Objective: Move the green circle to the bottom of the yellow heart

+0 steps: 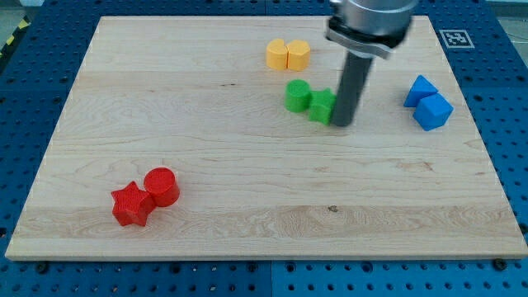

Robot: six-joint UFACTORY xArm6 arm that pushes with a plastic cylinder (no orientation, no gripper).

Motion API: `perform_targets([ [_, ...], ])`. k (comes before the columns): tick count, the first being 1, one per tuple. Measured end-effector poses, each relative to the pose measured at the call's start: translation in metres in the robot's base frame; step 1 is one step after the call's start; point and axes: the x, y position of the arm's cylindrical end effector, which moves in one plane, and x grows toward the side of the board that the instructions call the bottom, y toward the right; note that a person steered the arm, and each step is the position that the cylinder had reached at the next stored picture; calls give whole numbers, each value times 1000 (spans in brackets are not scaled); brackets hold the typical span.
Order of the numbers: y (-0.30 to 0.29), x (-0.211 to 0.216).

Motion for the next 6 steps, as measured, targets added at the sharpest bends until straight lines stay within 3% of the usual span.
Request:
perform_targets([
  [1, -35, -16],
  [3, -25, 2],
  [5, -107, 0],
  [6, -112, -26],
])
